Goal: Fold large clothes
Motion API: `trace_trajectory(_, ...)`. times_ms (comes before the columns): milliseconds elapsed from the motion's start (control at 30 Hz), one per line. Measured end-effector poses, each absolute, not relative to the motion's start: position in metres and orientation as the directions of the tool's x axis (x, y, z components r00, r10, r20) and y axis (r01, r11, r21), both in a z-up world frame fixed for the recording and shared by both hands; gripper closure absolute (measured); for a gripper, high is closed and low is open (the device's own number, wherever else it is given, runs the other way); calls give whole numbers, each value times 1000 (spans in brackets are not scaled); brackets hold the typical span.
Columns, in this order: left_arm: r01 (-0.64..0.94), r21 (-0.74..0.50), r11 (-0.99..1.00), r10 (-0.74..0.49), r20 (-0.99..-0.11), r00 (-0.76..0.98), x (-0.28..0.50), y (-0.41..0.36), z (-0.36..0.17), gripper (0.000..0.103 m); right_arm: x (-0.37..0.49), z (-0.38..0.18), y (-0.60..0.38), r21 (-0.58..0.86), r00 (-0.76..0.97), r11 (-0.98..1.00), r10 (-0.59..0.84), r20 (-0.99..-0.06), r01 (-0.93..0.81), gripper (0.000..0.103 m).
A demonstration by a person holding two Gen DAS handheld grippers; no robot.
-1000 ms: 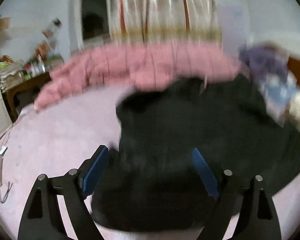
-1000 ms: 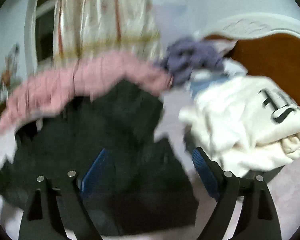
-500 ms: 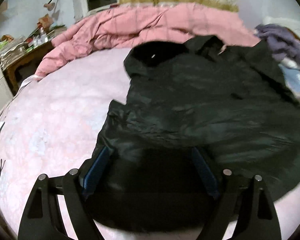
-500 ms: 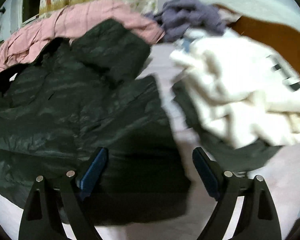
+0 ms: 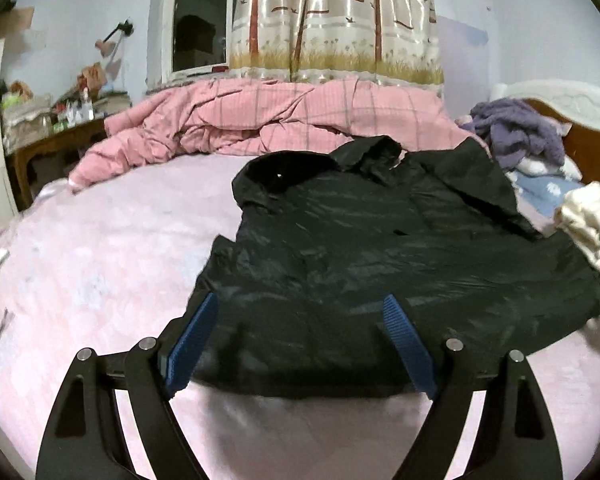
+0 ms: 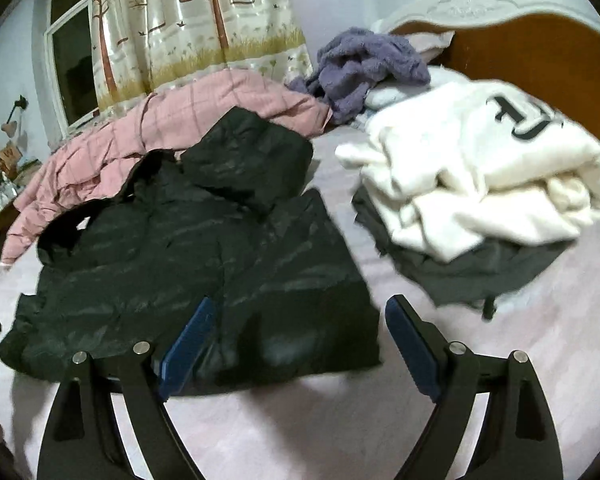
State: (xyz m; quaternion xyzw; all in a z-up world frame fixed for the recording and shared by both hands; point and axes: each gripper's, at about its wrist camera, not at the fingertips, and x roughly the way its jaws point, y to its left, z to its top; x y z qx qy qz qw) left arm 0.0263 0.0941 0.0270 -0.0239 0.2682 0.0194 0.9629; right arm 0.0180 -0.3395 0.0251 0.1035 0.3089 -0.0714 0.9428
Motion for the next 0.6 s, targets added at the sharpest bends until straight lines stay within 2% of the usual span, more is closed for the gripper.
trace_trajectory(233, -51, -77, 996, 4, -518, 855, 19, 95, 33, 19, 13, 19, -345, 228, 785, 955, -9, -619, 191, 14)
trace_trajectory(333, -42, -59, 997, 7, -502, 865, 13, 92, 35, 19, 17, 15, -344, 222, 773, 952, -22, -634, 209, 14)
trace_trajectory(467, -26, -26, 999, 9, -527, 850, 15, 87, 31, 19, 24, 8, -343, 277, 751, 943, 45, -659, 187, 14)
trace_trajectory(533, -28, -64, 998, -13, -564, 826, 14, 89, 27, 19, 26, 3, -345, 315, 738, 929, 72, -671, 195, 14)
trace_trajectory(600, 7, -184, 983, -120, -609, 784, 7, 94, 21, 20, 30, -4, -346, 349, 717, 916, 107, -689, 198, 14)
